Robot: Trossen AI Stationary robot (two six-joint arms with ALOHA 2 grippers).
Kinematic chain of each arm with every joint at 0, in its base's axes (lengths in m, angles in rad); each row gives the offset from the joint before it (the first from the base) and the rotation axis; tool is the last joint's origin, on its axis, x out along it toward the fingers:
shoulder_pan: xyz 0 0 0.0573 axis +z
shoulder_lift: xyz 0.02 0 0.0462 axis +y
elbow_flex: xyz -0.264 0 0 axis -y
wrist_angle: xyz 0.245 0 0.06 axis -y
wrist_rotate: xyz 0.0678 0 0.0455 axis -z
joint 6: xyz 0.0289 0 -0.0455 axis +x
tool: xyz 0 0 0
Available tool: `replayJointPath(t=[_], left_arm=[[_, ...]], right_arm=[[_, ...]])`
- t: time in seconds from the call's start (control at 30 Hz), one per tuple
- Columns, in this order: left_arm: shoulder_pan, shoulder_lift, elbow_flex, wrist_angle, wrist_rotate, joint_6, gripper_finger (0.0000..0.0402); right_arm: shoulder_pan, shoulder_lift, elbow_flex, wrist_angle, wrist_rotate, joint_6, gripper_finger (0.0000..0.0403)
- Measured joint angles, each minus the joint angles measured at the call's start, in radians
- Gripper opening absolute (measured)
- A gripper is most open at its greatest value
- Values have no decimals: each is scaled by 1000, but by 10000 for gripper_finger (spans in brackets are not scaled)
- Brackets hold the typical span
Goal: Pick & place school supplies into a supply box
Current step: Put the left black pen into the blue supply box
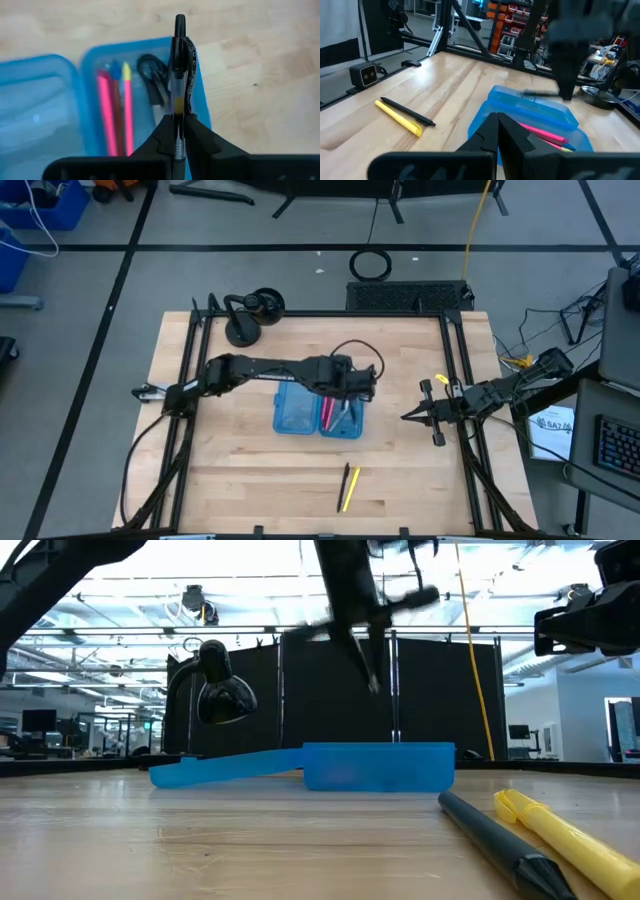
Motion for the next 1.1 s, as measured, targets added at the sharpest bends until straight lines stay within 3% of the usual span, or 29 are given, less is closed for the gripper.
replayJointPath(t=[0.13,0.3,0.87,1.1], left_arm=[[0,4,-160,169,36,-52,23],[-10,5,-272,222,54,-137,23],[53,4,-292,190,122,-142,23],[58,2,-372,205,183,-137,23]], right_arm=[[0,1,0,-7,-2,28,0],[0,3,0,-13,-3,40,0],[0,3,0,-19,-3,40,0],[0,3,0,-19,-3,41,0]])
